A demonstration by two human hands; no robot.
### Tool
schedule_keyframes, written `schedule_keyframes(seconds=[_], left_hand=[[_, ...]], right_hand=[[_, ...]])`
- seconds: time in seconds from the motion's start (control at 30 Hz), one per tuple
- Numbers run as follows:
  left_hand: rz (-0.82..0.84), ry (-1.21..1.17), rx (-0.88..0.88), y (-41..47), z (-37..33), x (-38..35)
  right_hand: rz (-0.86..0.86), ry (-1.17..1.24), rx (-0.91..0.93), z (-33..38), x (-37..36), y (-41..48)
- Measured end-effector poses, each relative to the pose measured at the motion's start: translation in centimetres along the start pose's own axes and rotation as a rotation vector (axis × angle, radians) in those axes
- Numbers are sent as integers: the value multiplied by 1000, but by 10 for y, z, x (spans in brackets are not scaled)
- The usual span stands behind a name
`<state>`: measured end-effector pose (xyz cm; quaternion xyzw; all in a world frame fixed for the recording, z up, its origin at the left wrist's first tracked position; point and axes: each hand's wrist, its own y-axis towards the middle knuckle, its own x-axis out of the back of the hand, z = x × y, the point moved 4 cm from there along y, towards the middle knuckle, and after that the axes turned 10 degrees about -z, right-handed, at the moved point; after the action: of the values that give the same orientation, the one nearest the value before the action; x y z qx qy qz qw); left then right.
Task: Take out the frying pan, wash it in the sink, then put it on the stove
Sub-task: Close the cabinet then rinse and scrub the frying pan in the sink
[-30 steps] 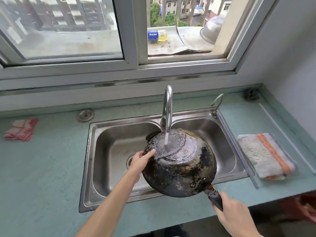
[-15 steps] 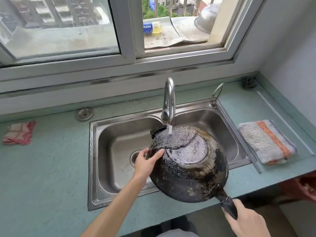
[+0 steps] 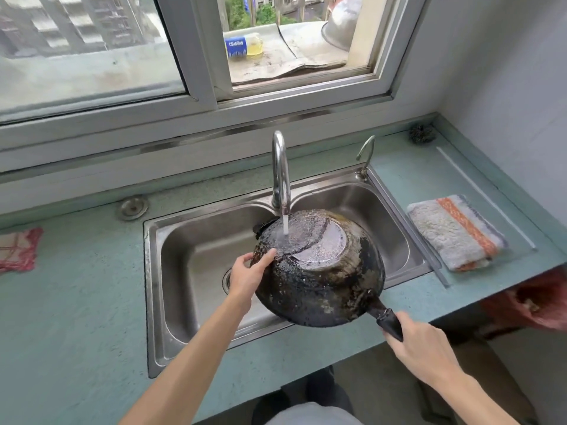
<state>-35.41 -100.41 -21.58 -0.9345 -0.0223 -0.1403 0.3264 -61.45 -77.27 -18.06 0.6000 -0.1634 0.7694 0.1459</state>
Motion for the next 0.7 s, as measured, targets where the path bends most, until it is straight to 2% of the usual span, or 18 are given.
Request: schedule_keyframes(seconds=[0.27,0.53,0.7], left_hand=[[11,37,-29,-7,3,-2],[29,-11,-106,-13,-18,-22],[59,-20,-59,-8,-25,-30]], right_hand=[[28,-12,12,-3,-6,2],[-37,-6,19,-24,10,19],[9,-15,27,-31,13,37]])
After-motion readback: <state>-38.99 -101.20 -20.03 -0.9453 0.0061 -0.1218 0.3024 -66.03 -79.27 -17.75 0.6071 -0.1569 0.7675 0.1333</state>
